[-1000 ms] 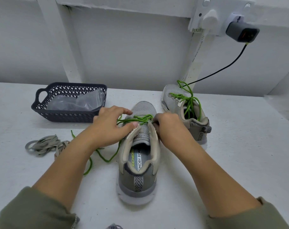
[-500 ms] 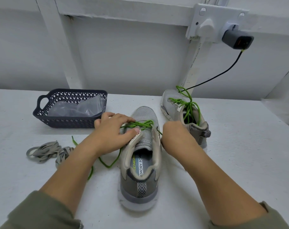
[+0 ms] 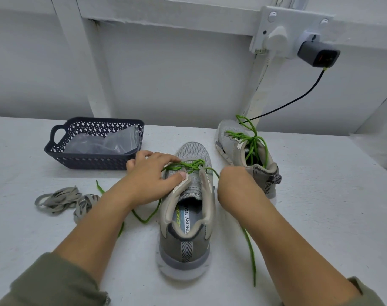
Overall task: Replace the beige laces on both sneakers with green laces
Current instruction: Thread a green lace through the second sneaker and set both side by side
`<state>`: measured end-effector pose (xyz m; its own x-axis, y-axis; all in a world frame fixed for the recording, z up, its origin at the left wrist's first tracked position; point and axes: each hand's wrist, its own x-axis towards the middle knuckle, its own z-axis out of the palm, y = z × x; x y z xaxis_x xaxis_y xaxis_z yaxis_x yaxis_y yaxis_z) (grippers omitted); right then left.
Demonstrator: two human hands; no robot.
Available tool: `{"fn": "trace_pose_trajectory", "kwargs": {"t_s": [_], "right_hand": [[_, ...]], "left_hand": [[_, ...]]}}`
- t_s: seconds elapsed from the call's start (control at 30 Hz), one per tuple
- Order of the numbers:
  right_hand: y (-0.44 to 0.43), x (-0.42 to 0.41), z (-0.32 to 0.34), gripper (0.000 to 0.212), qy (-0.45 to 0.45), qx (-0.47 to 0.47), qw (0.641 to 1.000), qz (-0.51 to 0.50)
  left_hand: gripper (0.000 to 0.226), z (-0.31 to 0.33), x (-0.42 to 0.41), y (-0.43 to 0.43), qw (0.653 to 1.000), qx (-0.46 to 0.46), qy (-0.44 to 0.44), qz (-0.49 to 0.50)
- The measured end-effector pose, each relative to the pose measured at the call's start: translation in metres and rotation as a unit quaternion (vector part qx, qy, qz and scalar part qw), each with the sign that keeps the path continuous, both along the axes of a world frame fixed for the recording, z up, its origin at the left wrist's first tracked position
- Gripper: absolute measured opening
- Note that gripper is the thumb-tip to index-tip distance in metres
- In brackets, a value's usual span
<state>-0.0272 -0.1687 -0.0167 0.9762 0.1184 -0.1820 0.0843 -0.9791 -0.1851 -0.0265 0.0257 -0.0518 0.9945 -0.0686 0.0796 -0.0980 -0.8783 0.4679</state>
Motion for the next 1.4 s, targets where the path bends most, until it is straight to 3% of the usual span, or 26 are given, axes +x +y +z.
{"fn": "trace_pose_trajectory", "kwargs": {"t_s": [0.03, 0.1, 0.2, 0.27, 0.3, 0.37, 0.4, 0.43, 0.6, 0.67, 0.73, 0.83, 0.9, 1.0, 1.07, 1.17, 1.27, 1.33, 1.4], "right_hand": [[0.002, 0.004, -0.003, 0.007, -0.047, 0.039, 0.998, 0.013], [0.011, 0.01, -0.001, 0.021, -0.092, 0.079, 0.992, 0.042], [0.002, 0.009, 0.0, 0.013, -0.015, 0.027, 0.999, 0.037], [-0.004, 0.007, 0.001, 0.028, 0.019, -0.011, 1.0, -0.003], [-0.003, 0.005, 0.004, 0.028, 0.01, -0.011, 1.0, -0.002], [0.003, 0.01, 0.002, 0.005, -0.053, 0.024, 0.998, 0.019], [0.008, 0.014, 0.001, 0.011, -0.087, 0.052, 0.994, 0.034], [0.013, 0.015, 0.002, 0.019, -0.084, 0.059, 0.994, 0.046], [0.001, 0.015, 0.002, 0.016, -0.004, 0.015, 1.0, -0.009], [0.006, 0.016, 0.004, 0.009, -0.049, 0.039, 0.998, 0.018], [0.016, 0.019, 0.005, 0.026, -0.069, 0.084, 0.994, 0.034], [0.011, 0.022, 0.005, 0.008, -0.006, 0.071, 0.997, -0.019], [0.002, 0.021, 0.006, 0.022, 0.005, 0.053, 0.996, -0.071], [0.006, 0.019, 0.012, 0.004, -0.038, 0.06, 0.997, -0.017], [0.014, 0.021, 0.011, 0.023, -0.043, 0.078, 0.996, 0.027], [0.005, 0.019, 0.009, 0.011, 0.002, 0.019, 1.0, 0.02], [-0.003, 0.01, 0.015, 0.03, 0.021, -0.022, 1.0, 0.002], [0.002, 0.013, 0.02, 0.012, -0.004, -0.016, 0.999, 0.033], [0.014, 0.02, 0.017, 0.023, -0.041, 0.023, 0.996, 0.071]], "left_hand": [[0.078, 0.0, 0.0, 0.0, 1.0, -0.001, 0.001, 0.001], [0.078, 0.001, -0.001, 0.0, 1.0, -0.003, 0.0, 0.002], [0.078, 0.001, -0.004, -0.001, 1.0, -0.011, 0.004, -0.001], [0.079, 0.001, -0.004, 0.0, 1.0, -0.016, 0.007, 0.002], [0.079, 0.002, -0.003, -0.001, 1.0, -0.016, 0.008, 0.002], [0.079, 0.002, -0.002, -0.001, 1.0, -0.015, 0.008, 0.001], [0.078, 0.002, -0.002, -0.001, 1.0, -0.013, 0.008, 0.001], [0.078, 0.002, -0.002, 0.0, 1.0, -0.011, 0.009, 0.001], [0.079, 0.0, -0.002, 0.001, 1.0, -0.013, 0.014, 0.0], [0.078, 0.0, -0.001, 0.001, 1.0, -0.014, 0.016, 0.001], [0.077, -0.001, -0.001, 0.001, 1.0, -0.016, 0.015, 0.002], [0.076, -0.002, -0.002, 0.001, 1.0, -0.016, 0.016, 0.001], [0.076, -0.002, -0.001, 0.001, 1.0, -0.02, 0.018, 0.0], [0.076, -0.002, -0.001, 0.001, 1.0, -0.022, 0.016, 0.001], [0.077, -0.001, -0.002, 0.001, 1.0, -0.021, 0.014, 0.0], [0.076, -0.001, -0.002, 0.001, 1.0, -0.022, 0.016, -0.002], [0.076, -0.001, -0.002, 0.001, 1.0, -0.019, 0.015, -0.002], [0.077, -0.001, -0.002, 0.001, 1.0, -0.019, 0.015, -0.001], [0.076, 0.0, -0.002, 0.001, 1.0, -0.021, 0.015, 0.002]]}}
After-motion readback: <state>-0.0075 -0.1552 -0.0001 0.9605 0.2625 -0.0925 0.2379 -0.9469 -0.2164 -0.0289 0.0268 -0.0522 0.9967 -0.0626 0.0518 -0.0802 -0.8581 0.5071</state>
